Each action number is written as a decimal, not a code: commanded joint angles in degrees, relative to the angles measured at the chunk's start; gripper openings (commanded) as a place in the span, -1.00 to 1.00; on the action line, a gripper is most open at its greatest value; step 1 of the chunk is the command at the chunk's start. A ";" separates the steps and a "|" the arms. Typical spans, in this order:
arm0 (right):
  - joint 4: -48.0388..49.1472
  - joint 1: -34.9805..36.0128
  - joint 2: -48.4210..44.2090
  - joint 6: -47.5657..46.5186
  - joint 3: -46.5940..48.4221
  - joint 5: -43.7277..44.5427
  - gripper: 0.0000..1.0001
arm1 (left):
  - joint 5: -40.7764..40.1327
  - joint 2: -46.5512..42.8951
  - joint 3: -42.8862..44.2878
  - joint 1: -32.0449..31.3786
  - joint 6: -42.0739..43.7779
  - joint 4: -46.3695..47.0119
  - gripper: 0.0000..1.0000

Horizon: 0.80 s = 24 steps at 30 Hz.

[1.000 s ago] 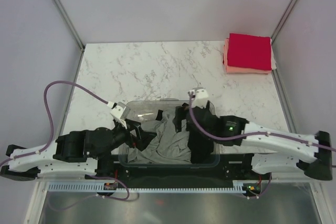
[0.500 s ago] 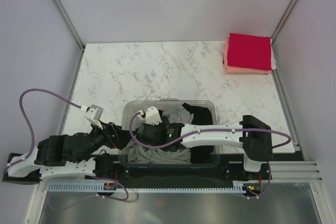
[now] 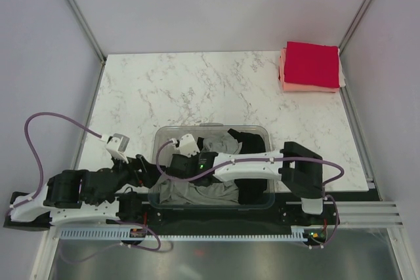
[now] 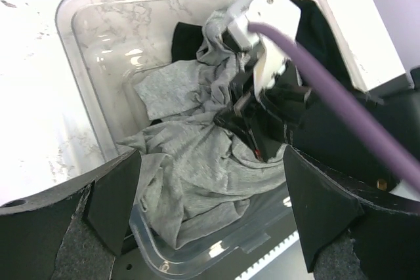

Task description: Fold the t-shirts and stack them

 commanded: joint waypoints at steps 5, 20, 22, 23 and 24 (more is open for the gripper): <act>-5.29 -6.20 -20.94 -6.47 5.87 6.43 -1.00 | -1.40 1.48 2.84 -0.19 -4.42 2.45 0.92; -4.69 -7.35 -47.59 -39.63 41.97 39.20 -1.00 | -6.95 21.95 2.58 -0.10 -29.92 -14.71 0.99; -4.25 -7.35 -52.68 -39.46 36.00 41.93 -1.00 | -4.58 22.39 1.09 -0.10 -24.06 -11.21 0.99; -4.16 -7.35 -54.19 -39.20 34.58 42.99 -1.00 | -3.61 23.01 0.65 0.16 -20.29 -5.88 0.99; -3.90 -7.35 -55.60 -39.11 33.17 45.70 -1.00 | -2.73 23.45 0.04 0.42 -14.86 -3.56 0.99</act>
